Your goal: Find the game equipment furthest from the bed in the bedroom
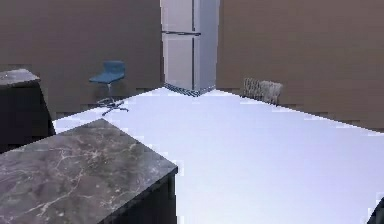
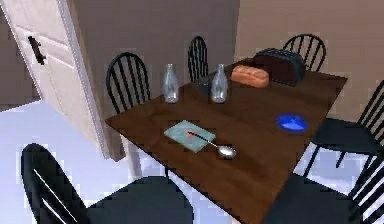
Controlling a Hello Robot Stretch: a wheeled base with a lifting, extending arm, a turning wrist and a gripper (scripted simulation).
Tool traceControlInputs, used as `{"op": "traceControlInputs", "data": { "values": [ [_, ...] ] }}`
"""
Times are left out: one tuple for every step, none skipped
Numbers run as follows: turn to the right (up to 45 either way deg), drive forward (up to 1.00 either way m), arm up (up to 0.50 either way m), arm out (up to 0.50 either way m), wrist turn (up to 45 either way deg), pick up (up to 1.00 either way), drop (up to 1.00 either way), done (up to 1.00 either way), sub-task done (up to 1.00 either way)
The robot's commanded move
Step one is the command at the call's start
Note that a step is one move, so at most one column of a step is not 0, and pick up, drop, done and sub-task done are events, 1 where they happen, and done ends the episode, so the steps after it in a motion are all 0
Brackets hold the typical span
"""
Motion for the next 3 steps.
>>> {"op": "traceControlInputs", "data": {
  "values": [
    [0.0,0.45,0.0,0.0,0.0,0.0,0.0,0.0,0.0],
    [36.0,0.0,0.0,0.0,0.0,0.0,0.0,0.0,0.0],
    [0.0,0.15,0.0,0.0,0.0,0.0,0.0,0.0,0.0]
  ]
}}
